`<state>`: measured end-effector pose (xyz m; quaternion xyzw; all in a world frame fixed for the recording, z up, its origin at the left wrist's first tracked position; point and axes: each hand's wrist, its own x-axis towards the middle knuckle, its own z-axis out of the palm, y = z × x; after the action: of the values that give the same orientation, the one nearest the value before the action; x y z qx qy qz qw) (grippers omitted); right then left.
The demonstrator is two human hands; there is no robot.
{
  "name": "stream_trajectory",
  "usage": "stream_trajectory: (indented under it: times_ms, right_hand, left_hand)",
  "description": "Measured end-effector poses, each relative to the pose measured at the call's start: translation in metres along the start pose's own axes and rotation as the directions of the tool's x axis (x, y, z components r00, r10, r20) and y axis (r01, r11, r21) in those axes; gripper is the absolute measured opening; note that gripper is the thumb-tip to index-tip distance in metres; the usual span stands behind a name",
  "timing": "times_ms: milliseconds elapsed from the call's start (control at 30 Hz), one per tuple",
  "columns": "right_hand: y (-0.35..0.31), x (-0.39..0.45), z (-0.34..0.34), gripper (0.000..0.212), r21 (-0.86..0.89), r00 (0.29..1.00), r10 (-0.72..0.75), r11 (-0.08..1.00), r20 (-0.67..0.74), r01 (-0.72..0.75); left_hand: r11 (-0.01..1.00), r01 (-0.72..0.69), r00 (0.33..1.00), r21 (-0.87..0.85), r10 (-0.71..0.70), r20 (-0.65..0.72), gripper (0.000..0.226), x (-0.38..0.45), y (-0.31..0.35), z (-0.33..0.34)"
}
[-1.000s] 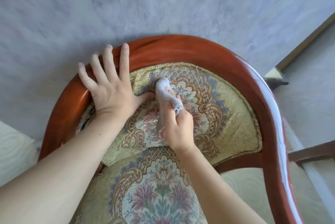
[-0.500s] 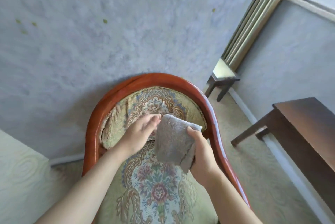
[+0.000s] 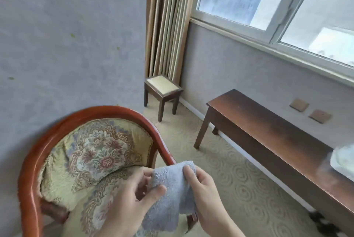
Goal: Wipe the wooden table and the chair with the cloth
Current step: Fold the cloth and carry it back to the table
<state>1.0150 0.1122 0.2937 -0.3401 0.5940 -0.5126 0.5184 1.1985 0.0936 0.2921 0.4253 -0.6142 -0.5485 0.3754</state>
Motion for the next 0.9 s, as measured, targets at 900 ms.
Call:
stream_trajectory:
  times_ms: [900]
  right_hand:
    - [-0.016,-0.151,-0.631,0.024,-0.213,0.701,-0.282,0.959,-0.655,0.187]
  left_hand:
    - [0.868,-0.472,0.643,0.152,0.221,0.733,0.051,0.105,0.094,0.641]
